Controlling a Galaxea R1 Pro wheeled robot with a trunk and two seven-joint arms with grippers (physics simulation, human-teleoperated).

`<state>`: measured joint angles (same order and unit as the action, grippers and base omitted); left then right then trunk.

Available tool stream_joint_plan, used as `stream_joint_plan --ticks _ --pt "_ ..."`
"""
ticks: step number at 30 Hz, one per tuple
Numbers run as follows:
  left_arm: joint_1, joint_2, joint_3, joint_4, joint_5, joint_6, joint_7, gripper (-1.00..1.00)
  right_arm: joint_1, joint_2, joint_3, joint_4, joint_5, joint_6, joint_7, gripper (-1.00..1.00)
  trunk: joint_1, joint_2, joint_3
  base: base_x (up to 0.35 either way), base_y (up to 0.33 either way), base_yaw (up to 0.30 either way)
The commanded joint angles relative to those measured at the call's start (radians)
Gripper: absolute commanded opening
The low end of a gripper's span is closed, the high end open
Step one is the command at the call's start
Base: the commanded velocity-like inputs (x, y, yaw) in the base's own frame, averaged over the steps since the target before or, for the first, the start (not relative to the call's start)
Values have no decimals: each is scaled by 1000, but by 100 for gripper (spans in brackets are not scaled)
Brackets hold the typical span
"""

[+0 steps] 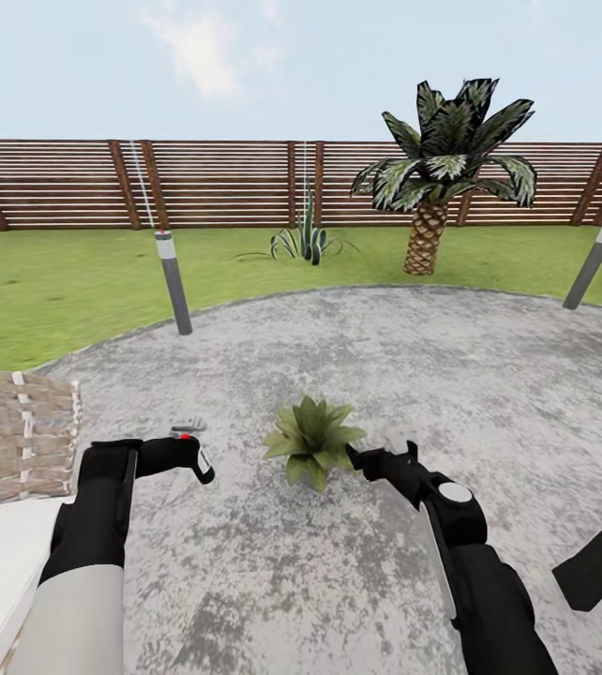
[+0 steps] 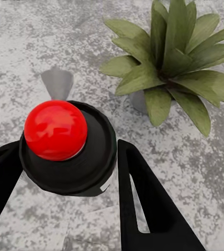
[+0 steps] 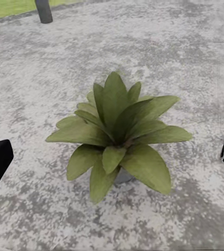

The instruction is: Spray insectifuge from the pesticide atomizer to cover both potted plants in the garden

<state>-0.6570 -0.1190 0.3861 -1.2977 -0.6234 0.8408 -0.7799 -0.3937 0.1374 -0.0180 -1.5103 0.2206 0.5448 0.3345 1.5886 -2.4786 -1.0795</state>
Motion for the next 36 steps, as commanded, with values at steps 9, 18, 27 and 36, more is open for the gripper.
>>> stream_joint_plan --ticks 9,18,27,36 --pt "0 4 5 -2 -15 3 -9 -100 1 -149 -29 -1 12 3 93 100 0 0 -1 9 0 0" --pt "2 4 3 -3 -16 3 -9 -100 -6 -225 -316 -6 20 6 412 100 0 0 -1 0 0 0" --pt "2 3 1 -3 -15 3 -9 -100 -2 -257 -346 -2 25 6 468 100 0 0 -1 0 0 0" --pt "2 1 -2 -8 -13 3 -7 -100 -1 -259 -346 -9 28 8 479 100 0 0 -1 0 0 0"
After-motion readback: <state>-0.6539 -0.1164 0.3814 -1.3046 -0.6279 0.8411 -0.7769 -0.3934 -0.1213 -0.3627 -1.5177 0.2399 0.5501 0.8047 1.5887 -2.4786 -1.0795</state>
